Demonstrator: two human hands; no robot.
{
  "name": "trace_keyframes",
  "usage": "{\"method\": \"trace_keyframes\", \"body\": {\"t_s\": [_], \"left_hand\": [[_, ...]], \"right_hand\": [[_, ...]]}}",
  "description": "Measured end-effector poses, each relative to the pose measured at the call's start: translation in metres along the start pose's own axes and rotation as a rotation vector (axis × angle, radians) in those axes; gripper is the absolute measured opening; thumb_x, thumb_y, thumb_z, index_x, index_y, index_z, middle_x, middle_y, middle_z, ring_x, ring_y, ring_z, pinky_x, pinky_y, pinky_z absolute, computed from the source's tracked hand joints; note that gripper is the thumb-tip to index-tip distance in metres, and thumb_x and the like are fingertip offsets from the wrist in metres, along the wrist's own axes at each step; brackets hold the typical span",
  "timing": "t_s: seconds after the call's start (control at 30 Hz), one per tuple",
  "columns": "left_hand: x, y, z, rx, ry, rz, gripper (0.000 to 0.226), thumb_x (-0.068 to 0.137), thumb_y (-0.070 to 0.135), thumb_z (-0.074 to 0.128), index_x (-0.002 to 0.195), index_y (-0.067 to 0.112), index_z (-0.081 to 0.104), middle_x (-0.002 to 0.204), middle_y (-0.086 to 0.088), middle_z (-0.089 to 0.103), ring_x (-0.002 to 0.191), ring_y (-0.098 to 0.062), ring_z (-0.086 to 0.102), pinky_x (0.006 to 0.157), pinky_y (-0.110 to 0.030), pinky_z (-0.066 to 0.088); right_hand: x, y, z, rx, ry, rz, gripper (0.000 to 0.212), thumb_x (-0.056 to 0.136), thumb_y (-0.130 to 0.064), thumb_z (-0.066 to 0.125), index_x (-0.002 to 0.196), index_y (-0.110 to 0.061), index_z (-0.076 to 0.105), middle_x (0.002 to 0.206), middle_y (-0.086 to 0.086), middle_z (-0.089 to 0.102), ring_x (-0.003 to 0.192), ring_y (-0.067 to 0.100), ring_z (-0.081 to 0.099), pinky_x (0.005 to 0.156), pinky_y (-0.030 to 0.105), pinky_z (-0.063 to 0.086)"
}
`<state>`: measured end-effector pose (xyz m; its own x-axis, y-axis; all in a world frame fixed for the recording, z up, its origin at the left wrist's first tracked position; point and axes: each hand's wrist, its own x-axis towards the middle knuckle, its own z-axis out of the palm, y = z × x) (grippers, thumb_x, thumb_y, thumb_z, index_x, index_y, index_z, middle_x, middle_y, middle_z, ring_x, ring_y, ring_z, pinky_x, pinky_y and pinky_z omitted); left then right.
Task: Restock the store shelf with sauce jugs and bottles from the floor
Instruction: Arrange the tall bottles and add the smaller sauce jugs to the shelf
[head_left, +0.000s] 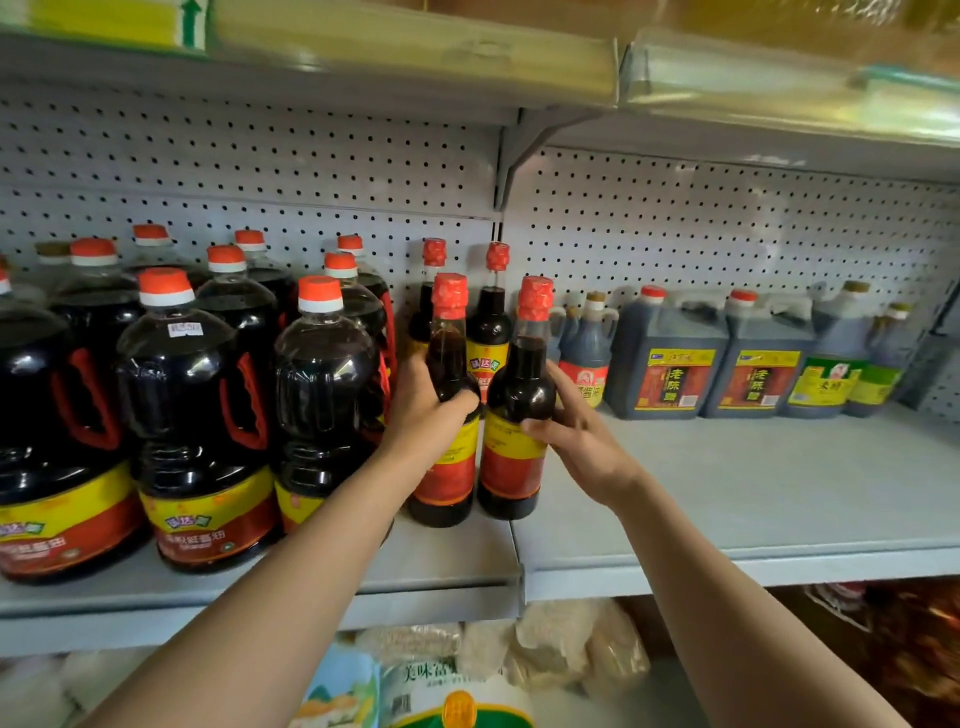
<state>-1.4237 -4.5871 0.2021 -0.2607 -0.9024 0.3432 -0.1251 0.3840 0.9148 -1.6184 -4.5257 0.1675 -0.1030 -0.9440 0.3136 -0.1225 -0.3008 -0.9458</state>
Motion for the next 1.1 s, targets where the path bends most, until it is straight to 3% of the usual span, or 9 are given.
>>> {"method": "trace_keyframes", "body": {"t_s": [0.13,0.23,0.3,0.5,0.6,0.7,0.9,1.03,1.1], "left_hand": [[0.001,-0.003,-0.003,0.024,-0.01,-0.058,0.063,0.083,0.016,0.074,0.137,0.027,0.042,0.128,0.002,0.055,0.118,-0.018,0.053,0.091,-0.031,0.041],[-0.003,-0.006,0.002,0.063,0.059,-0.039,0.074,0.079,0.022,0.081,0.142,0.023,0.041,0.135,0.001,0.053,0.12,-0.017,0.053,0.094,-0.031,0.042],[-0.005,-0.006,0.007,0.102,0.125,-0.022,0.079,0.076,0.026,0.084,0.142,0.019,0.042,0.139,-0.001,0.05,0.125,-0.019,0.051,0.098,-0.03,0.041],[-0.02,-0.019,0.019,0.145,0.18,0.026,0.093,0.074,0.037,0.084,0.149,0.02,0.031,0.149,-0.003,0.04,0.139,-0.021,0.038,0.115,-0.04,0.034],[-0.035,-0.039,0.021,0.028,0.103,-0.054,0.094,0.076,0.019,0.084,0.15,0.023,0.025,0.147,0.001,0.043,0.132,-0.015,0.043,0.106,-0.027,0.033],[-0.044,-0.059,0.021,0.013,0.027,-0.121,0.095,0.077,0.004,0.078,0.151,0.025,0.021,0.143,0.003,0.045,0.128,-0.013,0.046,0.101,-0.025,0.035],[-0.044,-0.073,0.022,0.073,0.071,-0.107,0.092,0.072,0.01,0.086,0.146,0.02,0.032,0.129,0.009,0.048,0.119,-0.009,0.048,0.097,-0.024,0.037],[-0.041,-0.082,0.033,0.12,0.177,-0.028,0.101,0.062,0.022,0.093,0.144,0.022,0.035,0.137,0.003,0.047,0.127,-0.014,0.047,0.107,-0.032,0.041],[-0.038,-0.085,0.035,0.14,0.188,-0.011,0.104,0.06,0.026,0.093,0.145,0.023,0.034,0.139,0.001,0.044,0.129,-0.014,0.045,0.11,-0.033,0.039]], "right_hand": [[-0.003,0.0,-0.002,-0.087,0.068,0.016,0.083,0.08,-0.009,0.08,0.15,-0.028,0.041,0.134,0.009,0.065,0.128,0.022,0.059,0.101,0.036,0.053],[-0.007,-0.001,0.008,-0.132,0.186,-0.026,0.078,0.079,0.003,0.081,0.143,-0.02,0.043,0.114,0.005,0.07,0.104,0.002,0.068,0.079,0.022,0.057],[-0.008,0.0,0.017,-0.143,0.258,-0.054,0.075,0.079,0.004,0.081,0.139,-0.018,0.043,0.108,-0.006,0.067,0.092,-0.009,0.067,0.075,0.018,0.056],[-0.015,0.008,0.016,-0.14,0.197,-0.037,0.07,0.084,-0.009,0.079,0.143,-0.028,0.045,0.126,-0.013,0.064,0.112,-0.005,0.062,0.094,0.021,0.053],[-0.021,0.016,0.004,-0.128,0.075,-0.017,0.081,0.088,-0.001,0.074,0.153,-0.03,0.036,0.136,-0.003,0.064,0.126,0.014,0.059,0.103,0.035,0.051],[-0.02,0.023,-0.001,-0.118,0.096,0.011,0.086,0.086,0.004,0.073,0.155,-0.028,0.034,0.133,0.001,0.065,0.125,0.016,0.06,0.098,0.034,0.054],[-0.014,0.035,0.011,-0.138,0.233,-0.007,0.077,0.079,-0.005,0.084,0.144,-0.021,0.047,0.121,-0.003,0.068,0.107,-0.002,0.065,0.081,0.019,0.057],[-0.015,0.045,0.014,-0.115,0.278,-0.007,0.072,0.072,-0.027,0.089,0.135,-0.024,0.054,0.126,-0.003,0.067,0.114,0.008,0.064,0.089,0.029,0.06],[-0.018,0.048,0.012,-0.102,0.226,0.005,0.072,0.074,-0.024,0.086,0.137,-0.024,0.052,0.126,-0.003,0.067,0.114,0.008,0.064,0.089,0.026,0.058]]}}
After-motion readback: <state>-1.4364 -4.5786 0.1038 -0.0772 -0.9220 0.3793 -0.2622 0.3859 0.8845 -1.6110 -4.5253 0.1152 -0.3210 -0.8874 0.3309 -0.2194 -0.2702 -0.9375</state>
